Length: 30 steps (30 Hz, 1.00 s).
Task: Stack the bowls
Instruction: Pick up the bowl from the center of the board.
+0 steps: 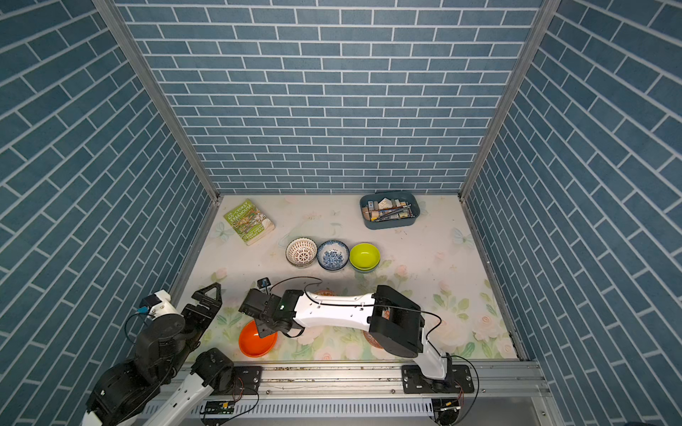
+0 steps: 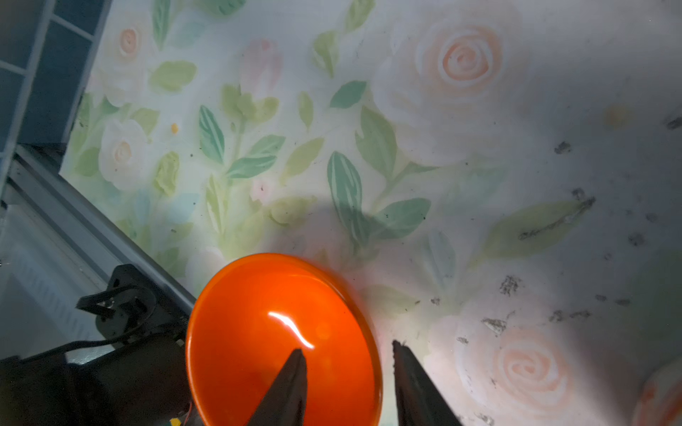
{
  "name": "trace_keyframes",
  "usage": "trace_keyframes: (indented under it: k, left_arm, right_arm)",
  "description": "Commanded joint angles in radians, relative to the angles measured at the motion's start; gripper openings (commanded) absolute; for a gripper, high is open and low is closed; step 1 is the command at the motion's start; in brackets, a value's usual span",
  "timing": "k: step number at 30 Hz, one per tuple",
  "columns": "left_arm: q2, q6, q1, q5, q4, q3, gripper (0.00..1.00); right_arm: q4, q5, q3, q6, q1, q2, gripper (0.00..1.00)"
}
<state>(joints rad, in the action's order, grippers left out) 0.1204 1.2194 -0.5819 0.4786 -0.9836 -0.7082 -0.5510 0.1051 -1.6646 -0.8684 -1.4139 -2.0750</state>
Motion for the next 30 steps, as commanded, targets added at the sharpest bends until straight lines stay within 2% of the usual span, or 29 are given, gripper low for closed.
trace_keyframes:
  k: [1,7,11,16,17,20,26,30]
  left_arm:
    - [-0.007,0.001,0.001,0.020,-0.041,0.004,1.00]
    - [-0.001,-0.011,0.001,0.017,-0.028,0.006,1.00]
    - [0.004,-0.019,0.001,0.011,-0.017,0.010,1.00]
    - [0.024,-0.024,0.001,0.004,-0.001,0.014,1.00]
    - [0.029,-0.024,0.001,-0.001,0.005,0.017,1.00]
    - [0.043,-0.053,0.001,-0.010,0.021,0.023,1.00]
    - [0.067,-0.087,0.001,-0.046,0.077,0.046,1.00]
    - [0.078,-0.131,0.001,-0.085,0.149,0.061,1.00]
  right_arm:
    - [-0.077,0.018,-0.046,-0.035,-0.008,-0.040,0.42]
    - [-0.113,0.016,-0.077,-0.038,-0.015,-0.084,0.40]
    - [-0.121,0.020,-0.078,-0.040,-0.015,-0.091,0.35]
    - [-0.130,0.029,-0.069,-0.041,-0.016,-0.089,0.15]
    - [-0.133,0.032,-0.065,-0.041,-0.015,-0.085,0.09]
    - [-0.140,0.048,-0.057,-0.041,-0.014,-0.067,0.00]
    - [-0.151,0.088,-0.007,-0.041,-0.005,0.011,0.00]
    - [-0.151,0.125,0.067,-0.044,0.012,0.119,0.00]
